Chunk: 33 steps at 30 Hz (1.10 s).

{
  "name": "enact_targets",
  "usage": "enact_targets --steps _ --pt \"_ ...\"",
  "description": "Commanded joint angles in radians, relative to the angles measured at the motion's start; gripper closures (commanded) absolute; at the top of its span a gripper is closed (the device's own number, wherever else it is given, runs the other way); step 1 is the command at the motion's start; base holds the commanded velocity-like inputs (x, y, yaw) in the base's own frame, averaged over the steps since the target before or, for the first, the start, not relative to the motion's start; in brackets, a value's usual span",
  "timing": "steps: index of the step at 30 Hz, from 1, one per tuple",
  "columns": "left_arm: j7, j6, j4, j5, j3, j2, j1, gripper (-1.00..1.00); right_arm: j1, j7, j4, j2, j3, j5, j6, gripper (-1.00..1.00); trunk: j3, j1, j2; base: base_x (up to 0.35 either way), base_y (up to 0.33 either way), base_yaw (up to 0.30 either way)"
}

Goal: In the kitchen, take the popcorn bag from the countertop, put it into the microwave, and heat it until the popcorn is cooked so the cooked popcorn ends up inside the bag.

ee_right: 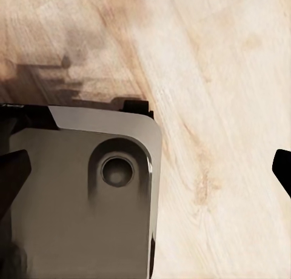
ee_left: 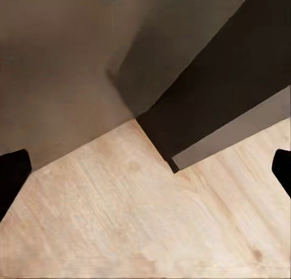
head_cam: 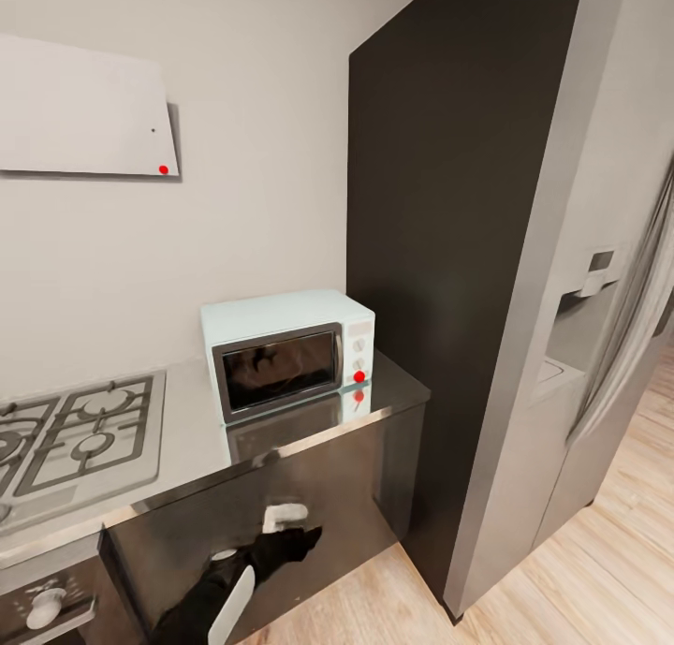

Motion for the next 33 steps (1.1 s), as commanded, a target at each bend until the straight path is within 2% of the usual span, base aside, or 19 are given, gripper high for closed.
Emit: enact_targets --steps 1,3,4,5,6,7,9,10,16,19,21,24,26,33 --pt "0.000 0.007 0.037 0.010 0.000 0.000 -0.001 -1.00 -0.002 0.002 0.003 0.000 -0.001 0.005 -0.005 -1.00 -0.001 0.000 -0.001 0.000 0.000 0.000" --pt "0.000 0.006 0.134 0.013 0.000 0.002 -0.001 -1.00 -0.002 0.002 0.004 0.000 -0.001 0.005 -0.005 -1.00 -0.001 0.000 -0.001 0.000 0.000 0.000" --pt "-0.001 -0.005 0.240 0.012 0.000 0.002 -0.001 -1.00 -0.002 0.002 0.004 -0.001 -0.001 0.005 -0.005 -1.00 -0.001 0.000 -0.001 0.000 0.000 0.000" --pt "-0.002 -0.063 0.341 0.013 0.000 0.001 -0.001 -1.00 -0.002 0.002 0.004 -0.001 -0.001 0.004 -0.005 -1.00 -0.001 0.000 -0.001 0.000 0.000 0.000" --pt "-0.002 -0.112 0.392 0.014 0.000 0.001 -0.001 -1.00 -0.001 0.002 0.004 -0.001 -0.001 0.004 -0.004 -1.00 -0.001 0.000 -0.001 0.000 0.000 0.000" --pt "-0.006 -0.227 0.498 0.015 0.000 0.000 -0.001 -1.00 -0.001 0.002 0.004 0.000 -0.001 0.004 -0.004 -1.00 -0.001 0.000 -0.001 0.000 0.000 0.000" --pt "-0.007 -0.328 0.612 0.017 0.000 -0.002 -0.001 -1.00 -0.001 0.002 0.004 0.000 -0.001 0.005 -0.005 -1.00 -0.001 0.000 -0.001 0.000 0.000 0.000" --pt "-0.006 -0.354 0.651 0.017 0.000 -0.001 0.000 -1.00 -0.001 0.002 0.004 0.000 -0.001 0.005 -0.005 -1.00 -0.001 0.000 -0.001 0.000 0.000 0.000" --pt "0.017 -0.377 0.691 0.018 0.000 0.002 0.007 -1.00 0.000 0.002 0.004 -0.002 -0.001 0.005 -0.007 -1.00 -0.001 0.000 -0.001 0.000 0.000 0.000" --pt "0.122 -0.378 0.692 0.018 0.000 0.002 0.021 -1.00 0.000 0.002 0.004 -0.002 -0.001 0.005 -0.006 -1.00 -0.001 0.000 -0.001 0.000 0.000 0.000" --pt "0.143 -0.378 0.692 0.018 0.000 0.000 0.051 -1.00 -0.001 0.002 0.004 -0.002 -0.001 0.005 -0.006 -1.00 -0.001 0.000 -0.001 0.000 0.000 0.000" --pt "0.151 -0.377 0.694 0.018 0.000 -0.001 0.094 -1.00 0.000 0.004 0.004 -0.002 -0.001 0.005 -0.005 -1.00 -0.001 0.000 -0.001 0.000 0.000 0.000" --pt "0.153 -0.383 0.693 0.019 0.000 0.000 0.165 -1.00 -0.001 0.004 0.004 -0.003 -0.001 0.005 -0.006 -1.00 -0.001 0.000 -0.001 0.000 0.000 0.000" --pt "0.152 -0.382 0.692 0.035 0.000 0.001 0.191 -1.00 -0.001 0.003 0.004 -0.003 -0.001 0.004 -0.006 -1.00 -0.001 0.000 -0.001 0.000 0.000 0.000"
